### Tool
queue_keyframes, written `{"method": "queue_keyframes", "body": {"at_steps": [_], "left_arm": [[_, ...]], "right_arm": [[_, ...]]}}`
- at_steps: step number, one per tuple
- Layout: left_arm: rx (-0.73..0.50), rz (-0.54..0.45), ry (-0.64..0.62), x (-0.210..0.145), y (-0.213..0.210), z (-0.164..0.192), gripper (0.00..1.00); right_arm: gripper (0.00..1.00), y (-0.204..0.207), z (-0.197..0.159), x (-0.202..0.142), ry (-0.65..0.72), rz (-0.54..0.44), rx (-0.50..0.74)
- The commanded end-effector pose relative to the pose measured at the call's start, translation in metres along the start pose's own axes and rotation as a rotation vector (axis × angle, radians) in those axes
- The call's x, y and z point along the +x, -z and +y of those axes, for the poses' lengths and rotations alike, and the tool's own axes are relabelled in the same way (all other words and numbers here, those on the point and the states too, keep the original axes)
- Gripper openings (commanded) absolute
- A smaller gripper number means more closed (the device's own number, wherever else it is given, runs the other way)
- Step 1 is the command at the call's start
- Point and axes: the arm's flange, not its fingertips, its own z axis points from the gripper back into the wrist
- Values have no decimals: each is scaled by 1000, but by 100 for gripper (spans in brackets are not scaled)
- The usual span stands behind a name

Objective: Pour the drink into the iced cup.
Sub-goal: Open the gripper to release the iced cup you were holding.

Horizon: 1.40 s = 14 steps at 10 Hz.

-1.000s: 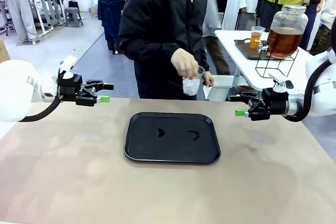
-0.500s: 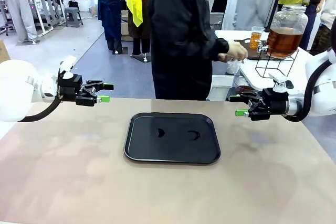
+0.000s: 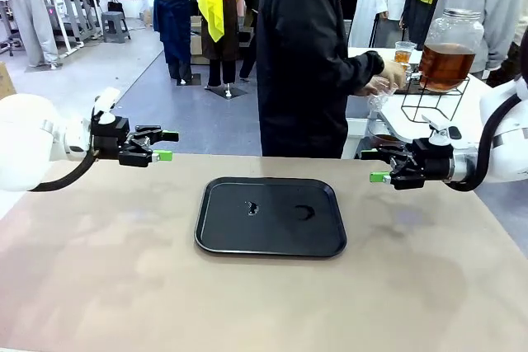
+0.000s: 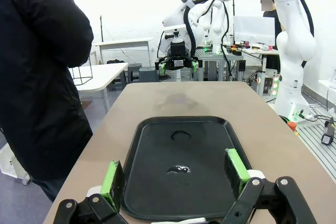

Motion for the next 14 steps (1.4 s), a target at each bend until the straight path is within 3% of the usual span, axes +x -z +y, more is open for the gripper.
{"method": "queue_keyframes", "body": {"at_steps": [1, 14], "left_arm": [[10, -6, 3, 3, 2, 0, 100], [10, -6, 3, 3, 2, 0, 100]], "right_arm": [[100, 2, -3, 4, 7, 8, 3], [100, 2, -3, 4, 7, 8, 3]]}}
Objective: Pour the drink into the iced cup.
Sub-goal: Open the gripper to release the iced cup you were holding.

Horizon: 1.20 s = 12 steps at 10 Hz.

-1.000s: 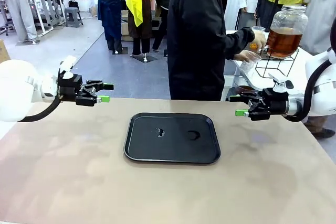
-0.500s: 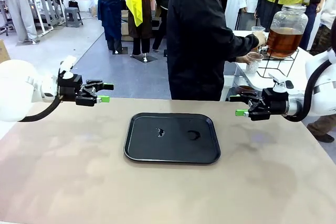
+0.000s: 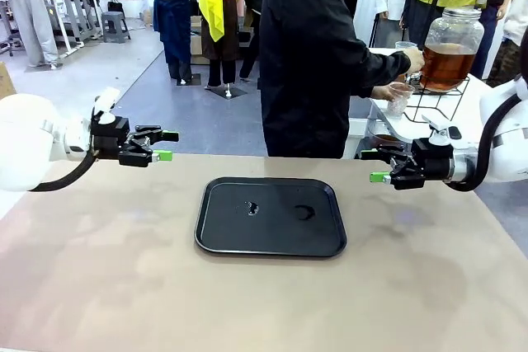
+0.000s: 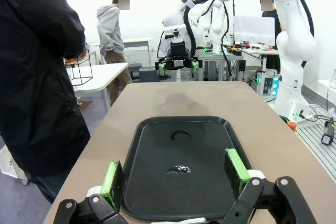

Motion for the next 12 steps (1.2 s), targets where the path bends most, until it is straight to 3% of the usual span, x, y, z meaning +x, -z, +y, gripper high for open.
{"method": "queue_keyframes", "body": {"at_steps": [1, 12], "left_arm": [[10, -6, 3, 3, 2, 0, 100], [10, -6, 3, 3, 2, 0, 100]], "right_arm": [[100, 2, -3, 4, 7, 8, 3], [100, 2, -3, 4, 7, 8, 3]]}}
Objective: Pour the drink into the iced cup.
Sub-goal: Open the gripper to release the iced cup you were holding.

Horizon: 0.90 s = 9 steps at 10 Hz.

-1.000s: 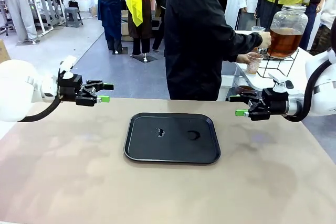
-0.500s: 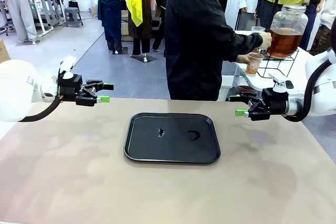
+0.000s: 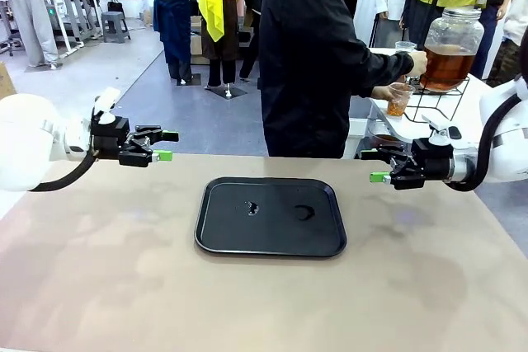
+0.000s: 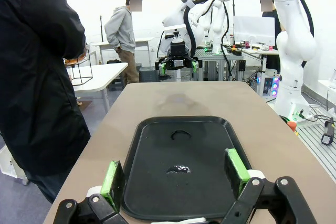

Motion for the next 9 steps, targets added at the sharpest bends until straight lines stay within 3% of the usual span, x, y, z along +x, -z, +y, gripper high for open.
{"method": "queue_keyframes", "body": {"at_steps": [1, 9], "left_arm": [[10, -6, 3, 3, 2, 0, 100], [10, -6, 3, 3, 2, 0, 100]], "right_arm": [[100, 2, -3, 4, 7, 8, 3], [100, 2, -3, 4, 7, 8, 3]]}}
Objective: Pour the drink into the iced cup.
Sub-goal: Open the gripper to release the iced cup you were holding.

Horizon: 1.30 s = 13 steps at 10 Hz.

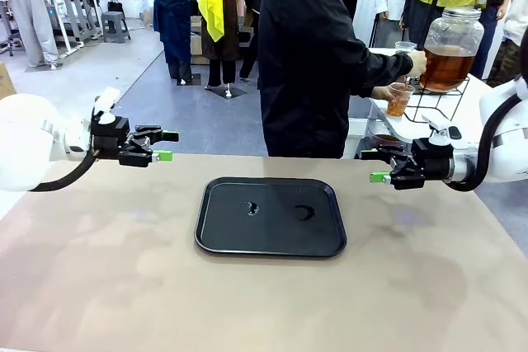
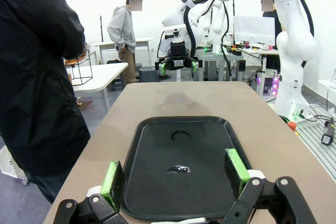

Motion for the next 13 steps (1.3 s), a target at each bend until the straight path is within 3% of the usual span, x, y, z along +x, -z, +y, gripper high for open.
{"method": "queue_keyframes", "body": {"at_steps": [1, 13], "left_arm": [[10, -6, 3, 3, 2, 0, 100], [10, -6, 3, 3, 2, 0, 100]], "right_arm": [[100, 2, -3, 4, 7, 8, 3], [100, 2, -3, 4, 7, 8, 3]]}}
